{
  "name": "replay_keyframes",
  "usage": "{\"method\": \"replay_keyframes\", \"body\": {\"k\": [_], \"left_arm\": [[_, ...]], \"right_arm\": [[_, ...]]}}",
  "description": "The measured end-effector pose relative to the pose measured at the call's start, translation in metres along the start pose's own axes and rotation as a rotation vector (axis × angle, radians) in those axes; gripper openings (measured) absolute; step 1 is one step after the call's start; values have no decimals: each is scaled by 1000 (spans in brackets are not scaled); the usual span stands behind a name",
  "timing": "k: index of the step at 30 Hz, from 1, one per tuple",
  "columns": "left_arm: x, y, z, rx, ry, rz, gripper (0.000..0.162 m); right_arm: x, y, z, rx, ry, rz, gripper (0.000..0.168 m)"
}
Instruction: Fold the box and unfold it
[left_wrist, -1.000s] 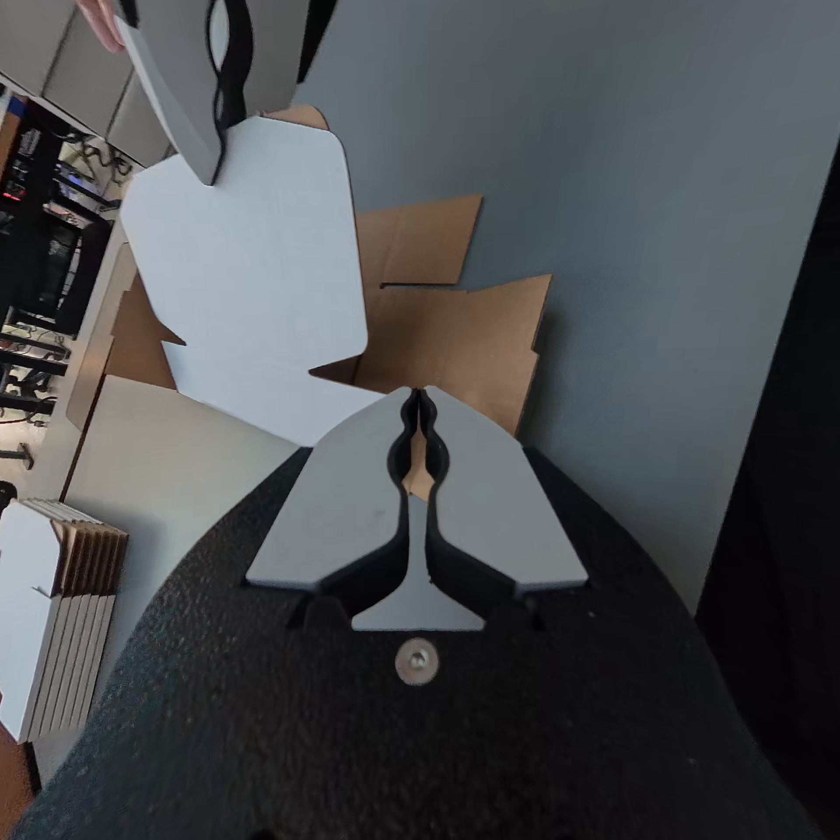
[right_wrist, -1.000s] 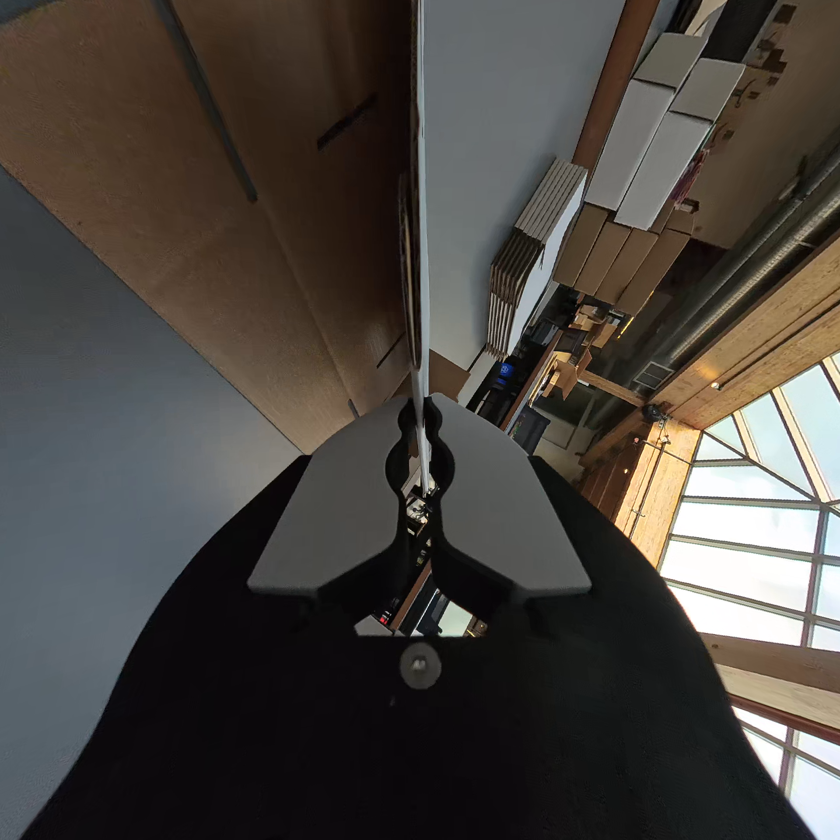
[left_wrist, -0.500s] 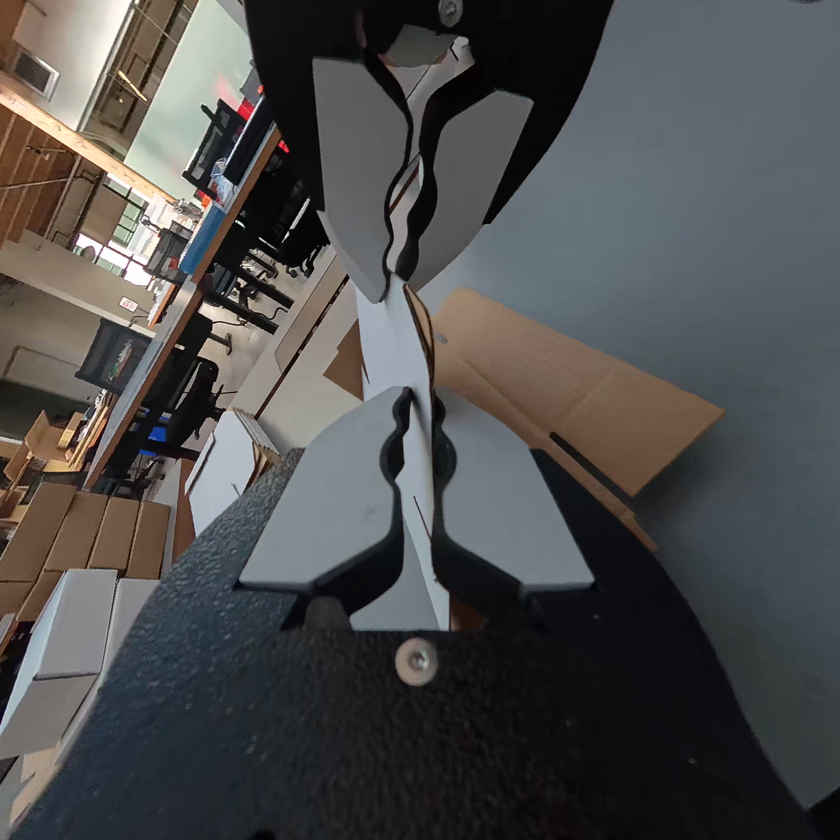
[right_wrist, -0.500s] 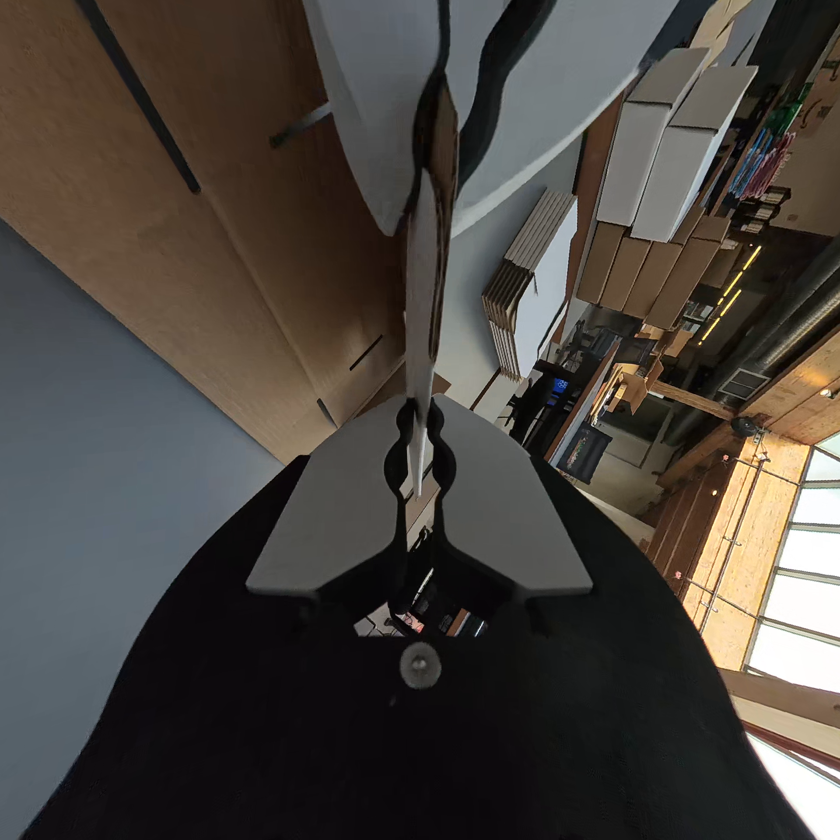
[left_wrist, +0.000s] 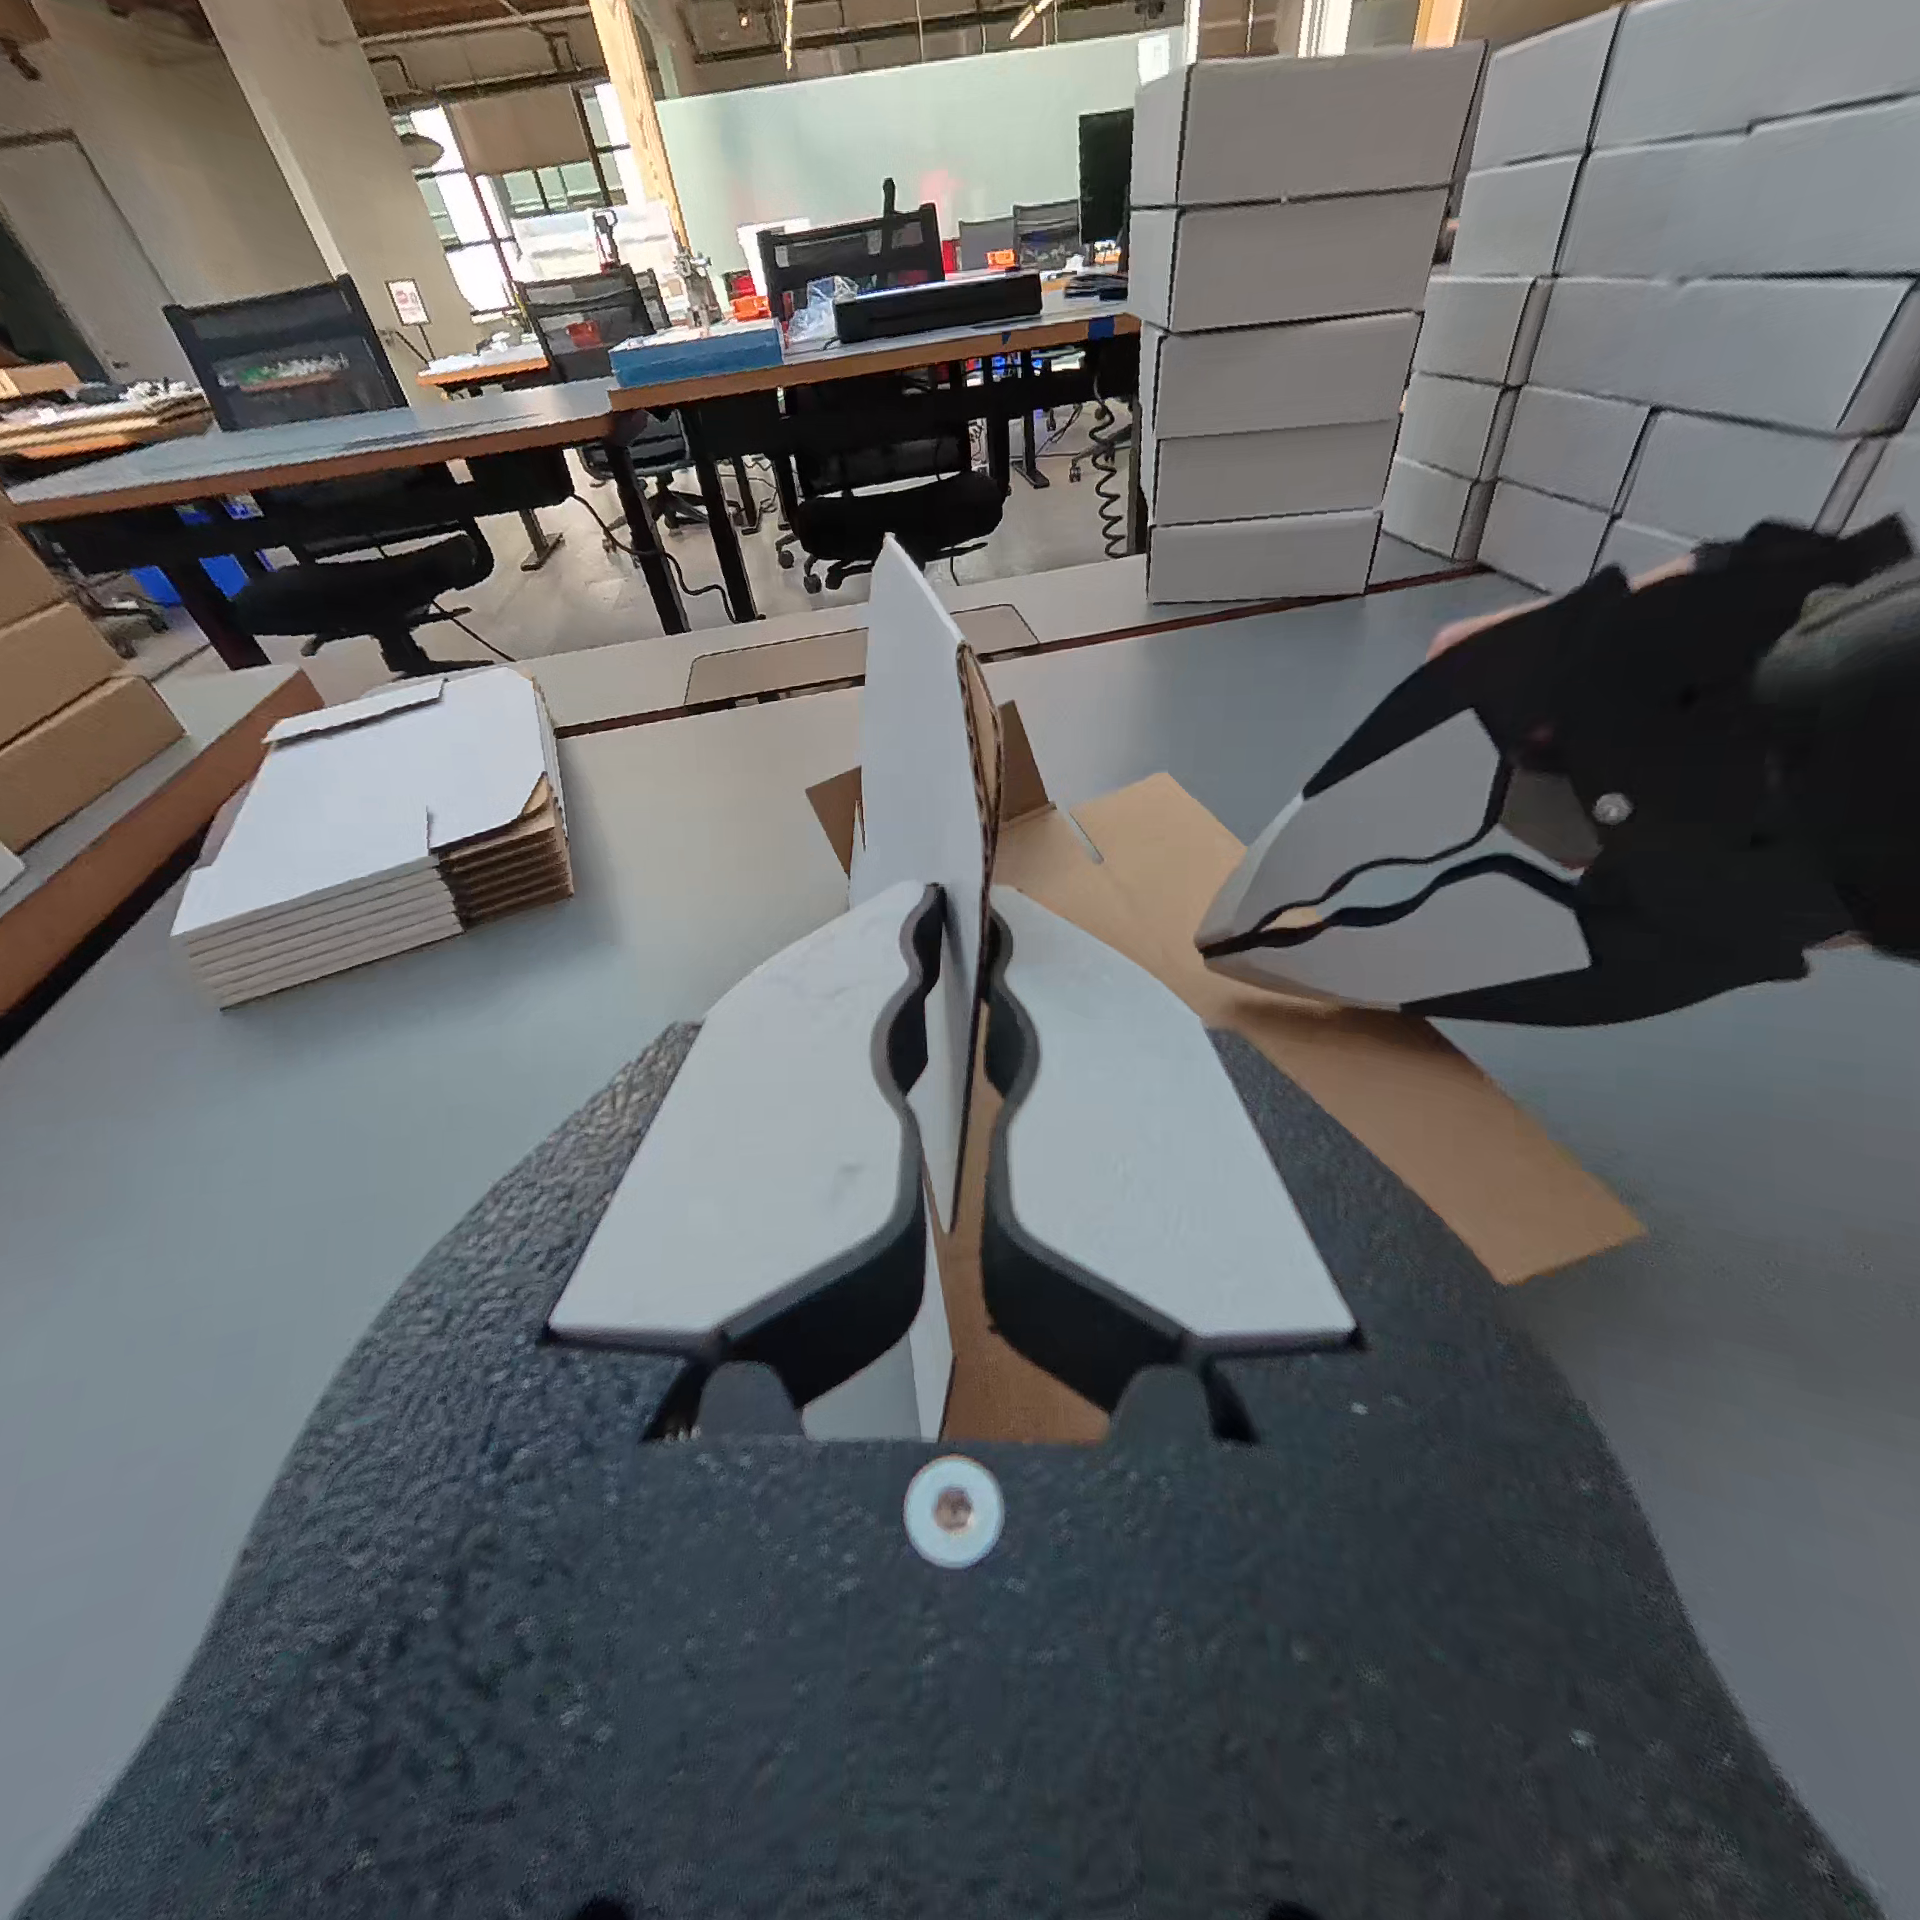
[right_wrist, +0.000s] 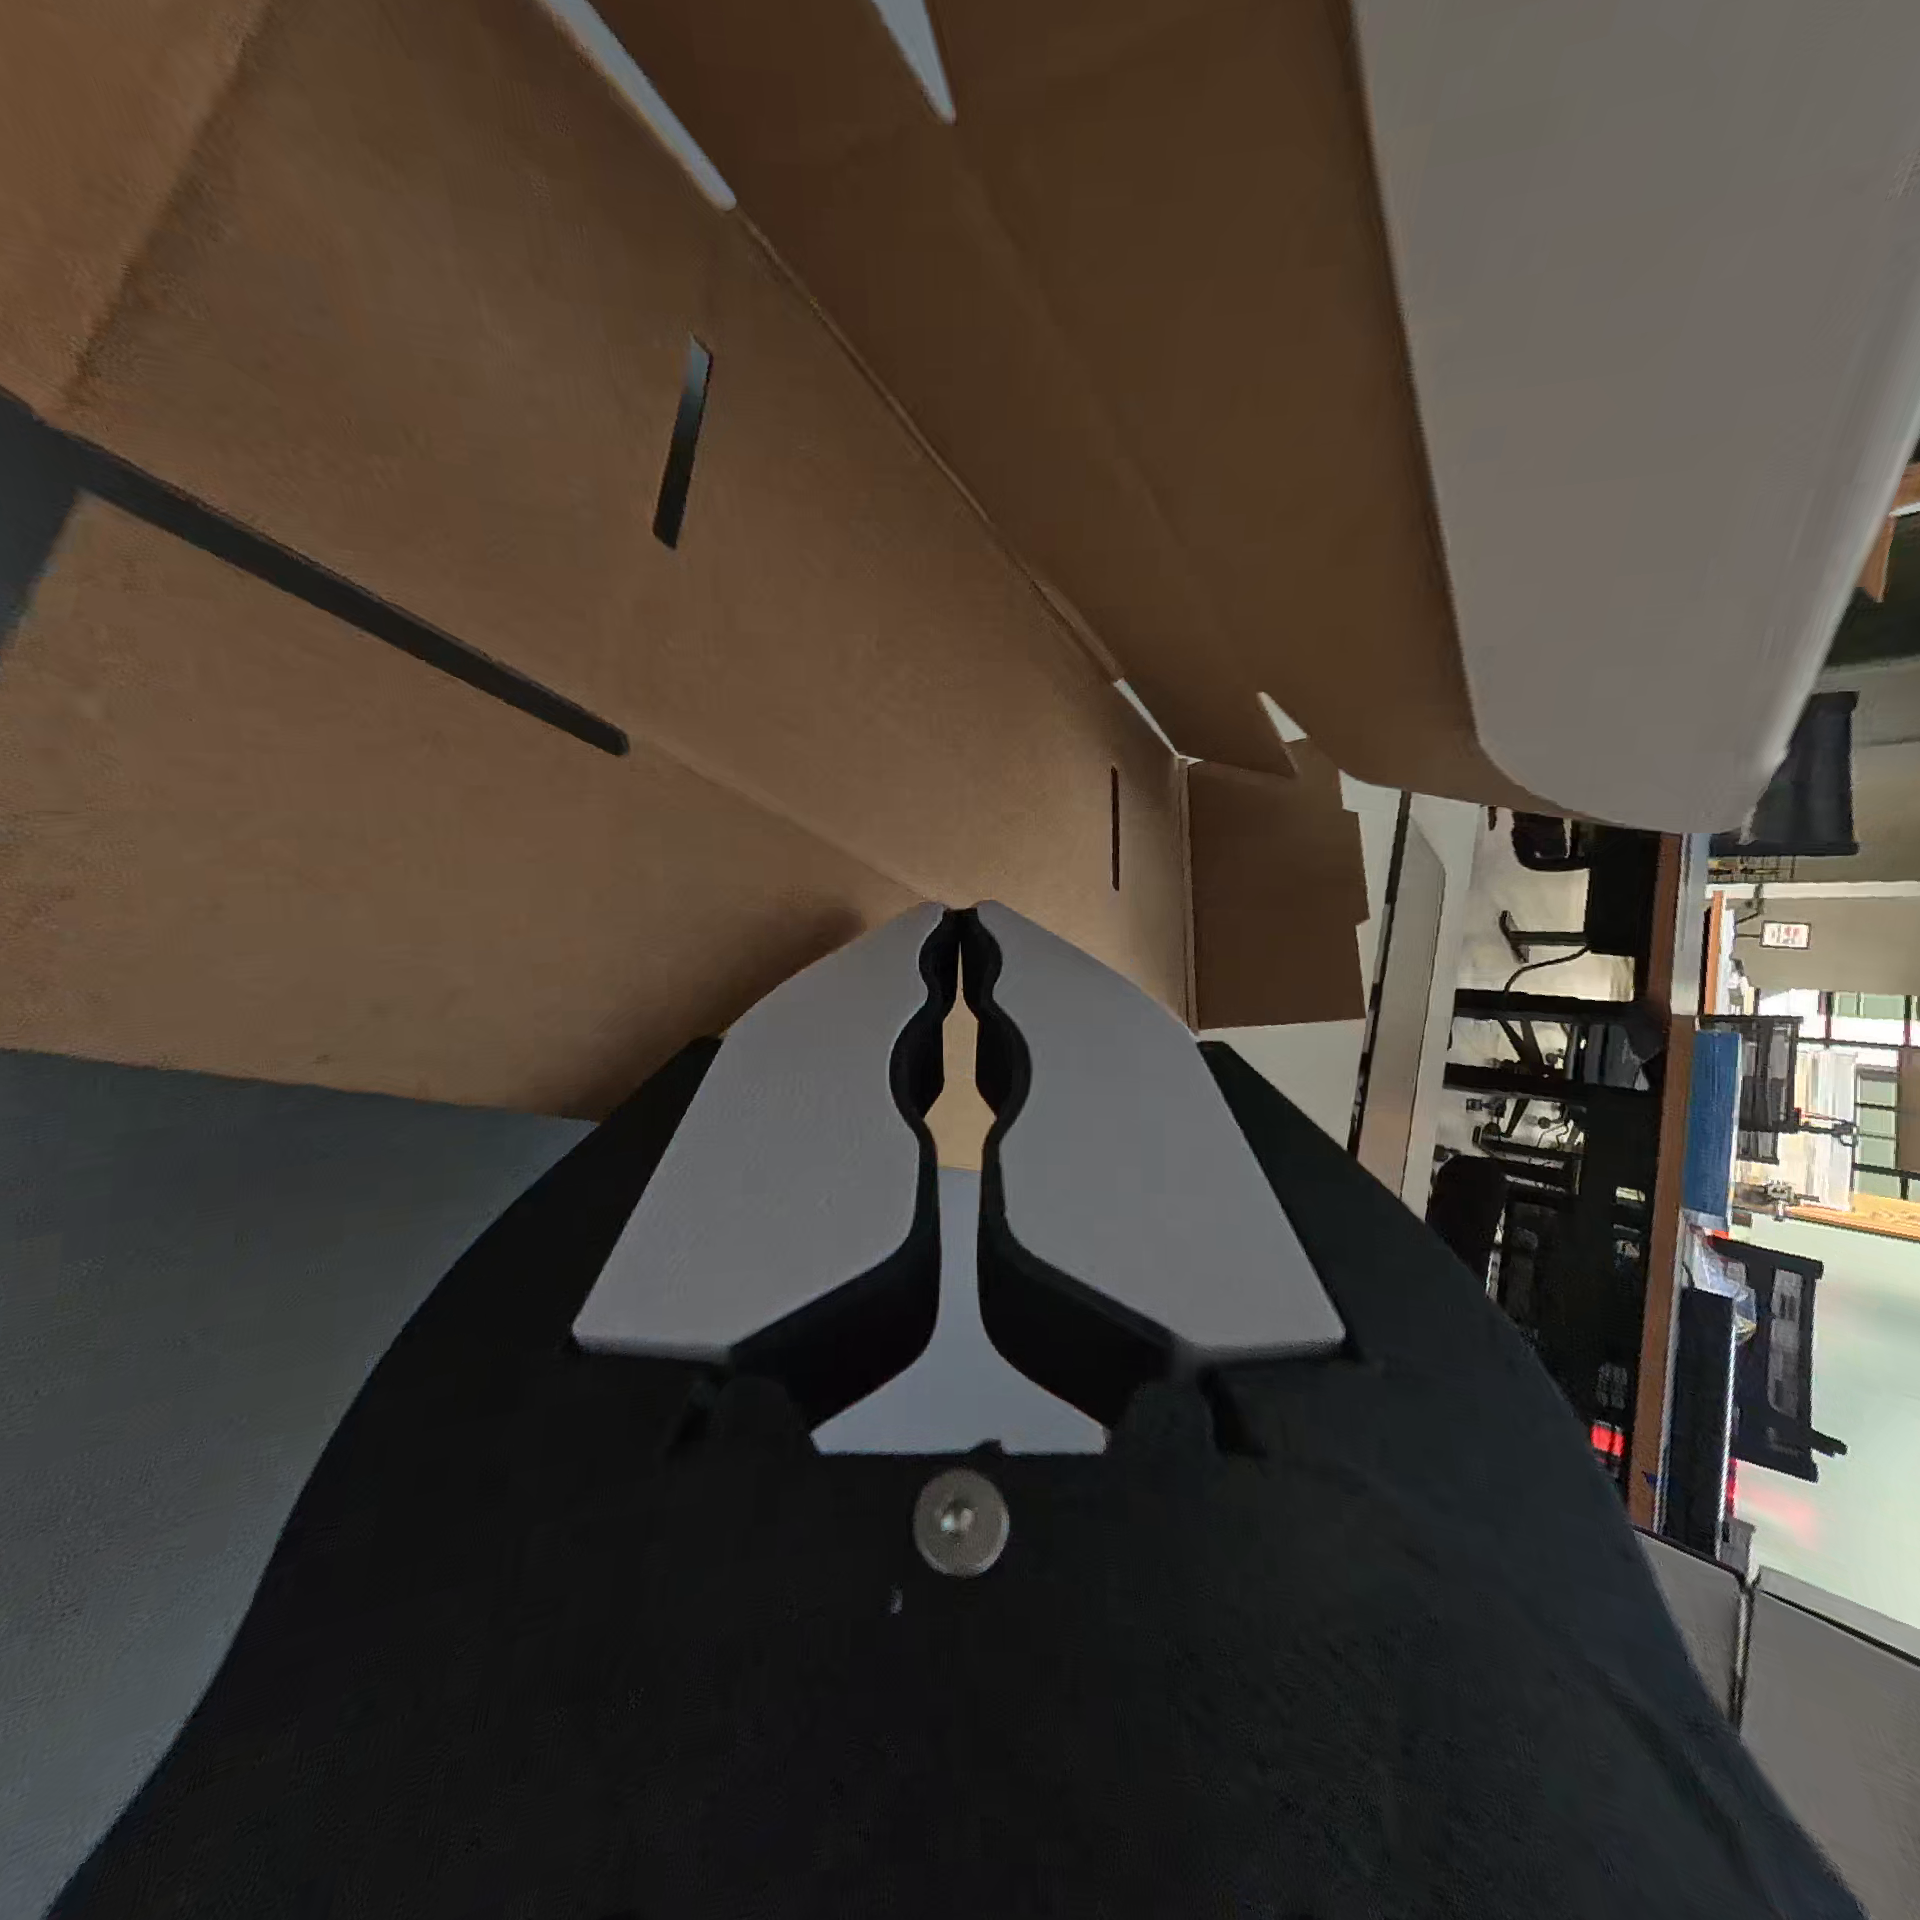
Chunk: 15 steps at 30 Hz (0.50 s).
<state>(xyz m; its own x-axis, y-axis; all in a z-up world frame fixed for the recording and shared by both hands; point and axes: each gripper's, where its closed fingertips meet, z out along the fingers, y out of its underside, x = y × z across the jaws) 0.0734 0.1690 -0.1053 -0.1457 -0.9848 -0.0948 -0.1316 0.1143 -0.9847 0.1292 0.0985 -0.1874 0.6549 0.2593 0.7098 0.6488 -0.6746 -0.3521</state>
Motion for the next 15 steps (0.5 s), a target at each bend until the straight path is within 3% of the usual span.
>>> {"method": "replay_keyframes", "body": {"k": [4, 8, 10, 12, 15], "left_arm": [[-23, 2, -11, 8, 53, -335, 3], [-61, 37, -8, -62, 48, -615, 4], [-83, 55, -5, -97, 26, -700, 13], [-103, 74, -3, -168, -26, -682, 25], [-131, 103, -2, -324, -158, -431, 41]], "right_arm": [[-29, 27, 16, -117, -142, -30, 0], [-33, 32, 19, -144, -140, -90, 0], [-34, 32, 19, -156, -132, -132, 0], [-34, 32, 19, -161, -119, -173, 0], [-33, 32, 19, -143, -76, -213, 0]]}}
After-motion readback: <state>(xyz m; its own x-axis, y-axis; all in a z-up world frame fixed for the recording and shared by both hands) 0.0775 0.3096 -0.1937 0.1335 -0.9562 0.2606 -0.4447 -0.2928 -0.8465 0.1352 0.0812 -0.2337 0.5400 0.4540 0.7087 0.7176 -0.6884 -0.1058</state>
